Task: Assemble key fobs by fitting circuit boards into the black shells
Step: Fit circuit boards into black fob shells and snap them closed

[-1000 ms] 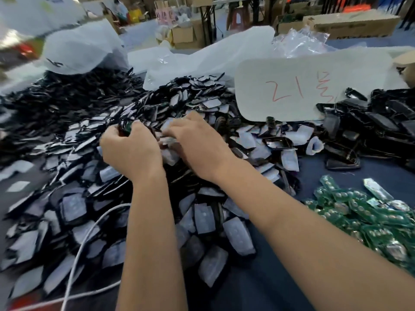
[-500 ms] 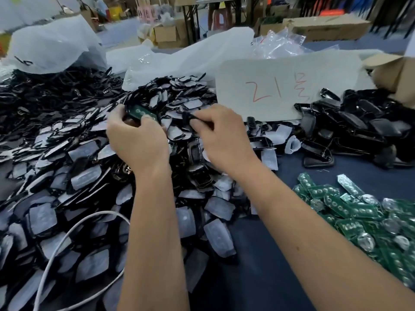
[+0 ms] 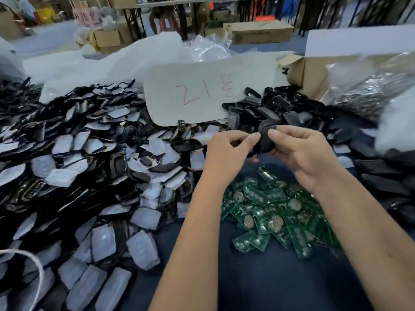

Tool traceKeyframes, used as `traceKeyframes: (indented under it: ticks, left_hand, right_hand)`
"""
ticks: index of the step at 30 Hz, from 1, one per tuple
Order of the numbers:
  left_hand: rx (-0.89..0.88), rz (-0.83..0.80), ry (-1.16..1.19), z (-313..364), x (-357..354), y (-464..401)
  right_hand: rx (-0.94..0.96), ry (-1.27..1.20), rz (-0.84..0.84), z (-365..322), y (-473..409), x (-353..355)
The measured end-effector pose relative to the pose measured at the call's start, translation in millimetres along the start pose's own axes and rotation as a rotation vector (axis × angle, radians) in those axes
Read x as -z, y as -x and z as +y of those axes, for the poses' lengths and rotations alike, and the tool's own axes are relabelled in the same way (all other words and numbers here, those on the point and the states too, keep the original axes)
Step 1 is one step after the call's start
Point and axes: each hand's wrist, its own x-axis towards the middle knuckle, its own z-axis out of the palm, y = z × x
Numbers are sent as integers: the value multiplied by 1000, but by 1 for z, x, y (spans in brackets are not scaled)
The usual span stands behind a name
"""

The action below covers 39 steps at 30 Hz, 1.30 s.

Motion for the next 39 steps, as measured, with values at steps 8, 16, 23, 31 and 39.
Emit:
traceKeyframes:
  ticks: [8,16,23,31,39]
  left_hand:
    - [105,-153,267,-5,-6,5]
    - [231,-298,442,7,-2,9]
    - [175,-321,518,12,-9,11]
    - [-148,130,-272,3,-23,2]
    - [-221,137,-397,3,-25,4]
  right_hand:
    - [-76,-227,-152,11,3,13]
    - [-4,-352,-201,14,4,14]
    - [26,-412,-195,14,3,15]
    - [329,137,140,28,0,-1]
    - [280,178,125,31,-2,2]
